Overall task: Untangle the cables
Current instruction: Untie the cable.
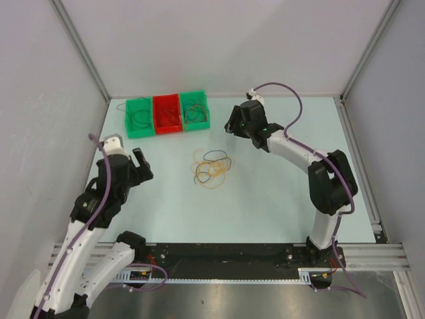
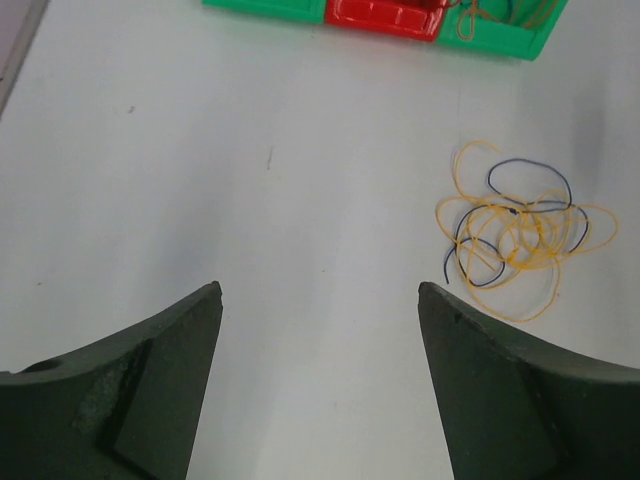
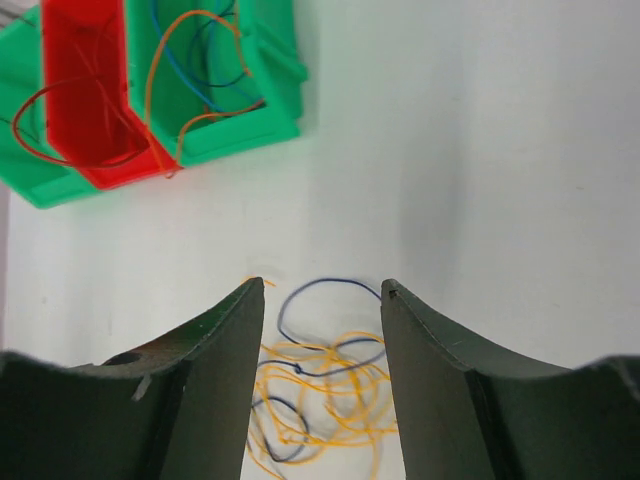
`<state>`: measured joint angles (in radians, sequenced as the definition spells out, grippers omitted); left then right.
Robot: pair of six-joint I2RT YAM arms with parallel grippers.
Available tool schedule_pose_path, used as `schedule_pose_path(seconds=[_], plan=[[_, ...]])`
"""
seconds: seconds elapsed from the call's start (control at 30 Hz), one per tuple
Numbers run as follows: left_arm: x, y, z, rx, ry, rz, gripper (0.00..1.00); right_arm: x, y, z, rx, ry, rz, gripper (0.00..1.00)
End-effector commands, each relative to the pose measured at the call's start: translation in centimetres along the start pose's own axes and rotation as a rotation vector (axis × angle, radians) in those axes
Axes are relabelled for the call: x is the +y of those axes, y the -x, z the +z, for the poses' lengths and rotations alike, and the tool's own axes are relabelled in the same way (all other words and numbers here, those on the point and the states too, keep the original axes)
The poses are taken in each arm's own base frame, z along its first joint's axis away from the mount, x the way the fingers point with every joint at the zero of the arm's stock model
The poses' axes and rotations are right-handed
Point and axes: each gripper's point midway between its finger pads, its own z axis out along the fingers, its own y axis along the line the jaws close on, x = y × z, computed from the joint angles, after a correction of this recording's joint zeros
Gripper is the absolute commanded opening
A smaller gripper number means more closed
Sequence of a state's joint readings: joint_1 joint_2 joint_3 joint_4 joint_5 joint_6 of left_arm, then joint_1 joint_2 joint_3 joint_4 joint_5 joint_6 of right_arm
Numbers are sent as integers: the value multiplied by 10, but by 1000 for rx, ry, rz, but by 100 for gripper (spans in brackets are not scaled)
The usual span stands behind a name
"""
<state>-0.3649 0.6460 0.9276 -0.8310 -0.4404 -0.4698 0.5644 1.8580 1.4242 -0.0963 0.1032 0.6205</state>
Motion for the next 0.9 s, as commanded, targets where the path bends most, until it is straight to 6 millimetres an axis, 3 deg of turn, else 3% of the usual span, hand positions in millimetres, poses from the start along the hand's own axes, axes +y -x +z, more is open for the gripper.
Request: schedule_pose_path(seconds=[0.0, 0.07, 0.13, 0.27, 0.3, 0.4, 0.43, 0.57, 0.7, 0.87], plan=[[-28, -18, 27, 115, -71, 89, 83, -23, -10, -35, 51, -102, -62, 54], [-39, -35, 40, 186, -65, 127, 82, -31, -12, -47, 51, -120, -73, 54], [-54, -50, 48, 241, -81, 145, 81, -45, -26, -53, 82, -148, -80, 54], [-88, -66, 56, 297, -147, 152, 81, -63, -43, -71, 103, -173, -87, 53], [-97, -69, 57, 306, -165, 155, 81, -78, -58, -74, 126, -200, -83, 53], [-119, -80, 69, 331, -205, 169, 80, -86, -68, -83, 120, -183, -53, 53], [-127, -84, 71, 349, -227, 174, 78, -99, -82, -87, 143, -204, -52, 53], [-154, -98, 91, 384, -279, 188, 78, -116, -92, -97, 135, -211, -37, 53], [-166, -124, 118, 453, -264, 215, 73, -126, -103, -102, 137, -199, -38, 53], [-180, -130, 137, 457, -263, 215, 70, -137, -111, -102, 141, -177, -10, 52]])
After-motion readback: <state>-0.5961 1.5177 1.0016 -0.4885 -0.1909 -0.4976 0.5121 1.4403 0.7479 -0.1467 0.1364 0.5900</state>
